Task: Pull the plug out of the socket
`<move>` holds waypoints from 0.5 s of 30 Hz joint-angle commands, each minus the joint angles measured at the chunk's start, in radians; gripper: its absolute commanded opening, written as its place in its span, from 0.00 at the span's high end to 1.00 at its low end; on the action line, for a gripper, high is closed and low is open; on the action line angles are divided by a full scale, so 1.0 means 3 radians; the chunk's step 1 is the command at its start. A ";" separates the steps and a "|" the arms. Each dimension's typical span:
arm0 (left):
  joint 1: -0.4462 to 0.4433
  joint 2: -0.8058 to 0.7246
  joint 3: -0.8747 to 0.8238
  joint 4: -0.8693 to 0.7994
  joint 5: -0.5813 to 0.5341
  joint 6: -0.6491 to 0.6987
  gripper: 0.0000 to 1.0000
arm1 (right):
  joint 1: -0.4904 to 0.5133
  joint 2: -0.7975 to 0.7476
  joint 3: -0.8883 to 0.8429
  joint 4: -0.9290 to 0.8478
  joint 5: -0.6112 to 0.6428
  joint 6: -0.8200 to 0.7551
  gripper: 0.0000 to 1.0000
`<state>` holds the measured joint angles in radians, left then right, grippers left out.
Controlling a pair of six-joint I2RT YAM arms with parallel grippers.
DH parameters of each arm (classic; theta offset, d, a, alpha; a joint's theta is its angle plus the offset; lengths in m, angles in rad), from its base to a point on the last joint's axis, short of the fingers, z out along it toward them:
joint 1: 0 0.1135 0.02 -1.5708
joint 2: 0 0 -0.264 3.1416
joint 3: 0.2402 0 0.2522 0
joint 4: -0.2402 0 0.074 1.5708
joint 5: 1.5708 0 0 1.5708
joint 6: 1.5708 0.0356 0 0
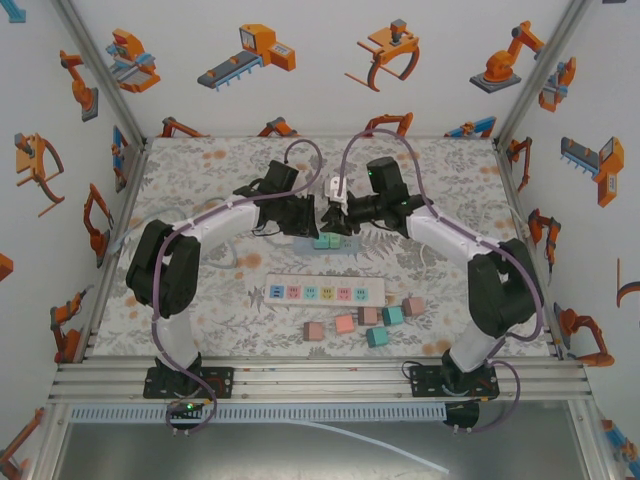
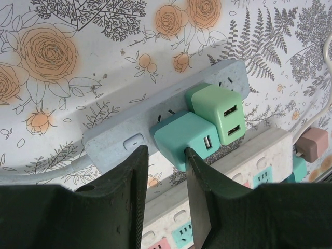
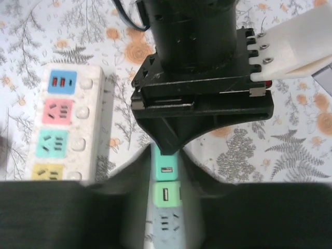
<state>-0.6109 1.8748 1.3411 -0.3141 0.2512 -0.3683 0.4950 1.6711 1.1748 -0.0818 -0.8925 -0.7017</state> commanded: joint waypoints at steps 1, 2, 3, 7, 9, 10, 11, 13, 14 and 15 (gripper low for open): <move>-0.0069 0.0288 -0.0268 -0.0435 -0.0341 0.0205 0.63 | -0.0063 0.0028 -0.0067 -0.0347 0.0161 -0.0366 0.49; -0.0067 0.0273 -0.0267 -0.0433 -0.0338 0.0205 0.63 | -0.0084 0.0065 -0.0027 -0.0498 0.0210 -0.0476 0.43; -0.0070 0.0270 -0.0271 -0.0432 -0.0342 0.0207 0.63 | -0.0089 0.0108 0.0023 -0.0637 0.0235 -0.0589 0.39; -0.0069 0.0270 -0.0272 -0.0413 -0.0342 0.0196 0.63 | -0.0090 0.0357 0.0248 -0.1046 0.0260 -0.0858 0.34; -0.0068 0.0275 -0.0267 -0.0408 -0.0329 0.0190 0.63 | -0.0090 0.0484 0.0320 -0.1101 0.0300 -0.0905 0.34; -0.0068 0.0275 -0.0267 -0.0400 -0.0326 0.0190 0.63 | -0.0089 0.0551 0.0359 -0.1108 0.0316 -0.0912 0.34; -0.0066 0.0275 -0.0273 -0.0400 -0.0327 0.0190 0.63 | -0.0090 0.0612 0.0402 -0.1114 0.0329 -0.0917 0.35; -0.0070 0.0274 -0.0273 -0.0406 -0.0331 0.0195 0.63 | -0.0090 0.0721 0.0476 -0.1128 0.0369 -0.0923 0.36; -0.0065 0.0271 -0.0273 -0.0406 -0.0335 0.0202 0.63 | -0.0088 0.0768 0.0509 -0.1137 0.0394 -0.0923 0.36; -0.0069 0.0275 -0.0272 -0.0405 -0.0340 0.0205 0.63 | -0.0087 0.0810 0.0536 -0.1133 0.0410 -0.0926 0.37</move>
<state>-0.6109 1.8694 1.3319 -0.3027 0.2504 -0.3683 0.4679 1.8698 1.3056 -0.3641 -0.7967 -0.9463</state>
